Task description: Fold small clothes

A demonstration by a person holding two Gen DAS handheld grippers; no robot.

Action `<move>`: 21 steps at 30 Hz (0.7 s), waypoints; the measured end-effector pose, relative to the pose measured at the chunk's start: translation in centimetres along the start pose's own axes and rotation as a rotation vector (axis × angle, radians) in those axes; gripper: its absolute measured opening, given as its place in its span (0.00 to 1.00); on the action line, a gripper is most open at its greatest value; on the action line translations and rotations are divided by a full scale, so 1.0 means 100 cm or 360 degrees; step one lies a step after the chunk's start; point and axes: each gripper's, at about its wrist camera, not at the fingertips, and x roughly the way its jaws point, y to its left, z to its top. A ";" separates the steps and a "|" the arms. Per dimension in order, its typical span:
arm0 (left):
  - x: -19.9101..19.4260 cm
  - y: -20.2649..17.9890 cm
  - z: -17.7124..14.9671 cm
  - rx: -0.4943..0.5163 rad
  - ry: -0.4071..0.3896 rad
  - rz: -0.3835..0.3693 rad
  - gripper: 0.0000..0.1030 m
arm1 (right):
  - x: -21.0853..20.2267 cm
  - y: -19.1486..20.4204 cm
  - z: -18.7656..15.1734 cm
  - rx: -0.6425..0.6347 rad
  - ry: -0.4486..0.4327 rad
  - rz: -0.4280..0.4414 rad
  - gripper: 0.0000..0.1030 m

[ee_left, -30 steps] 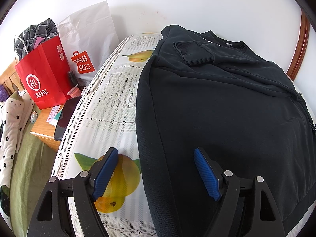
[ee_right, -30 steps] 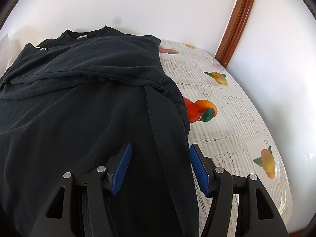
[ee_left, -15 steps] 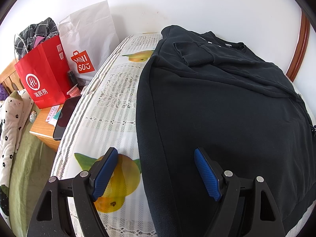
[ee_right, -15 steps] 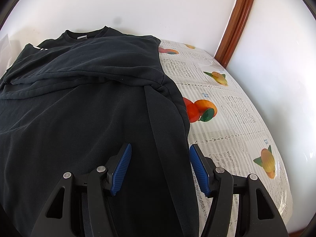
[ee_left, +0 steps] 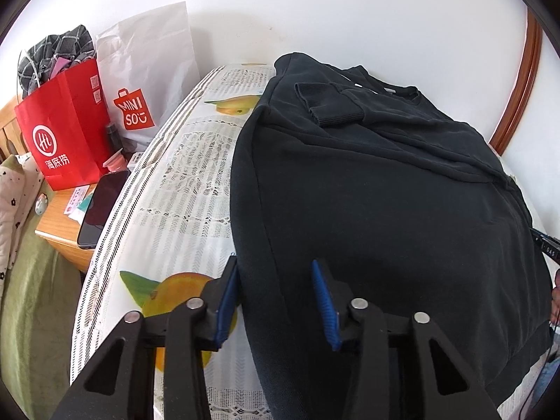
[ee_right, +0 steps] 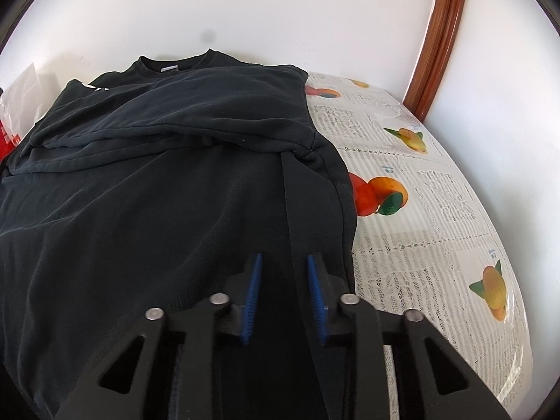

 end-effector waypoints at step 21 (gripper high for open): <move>-0.020 -0.002 -0.017 0.0083 0.0074 -0.0175 0.29 | -0.019 -0.026 -0.010 0.0077 0.0034 0.0138 0.25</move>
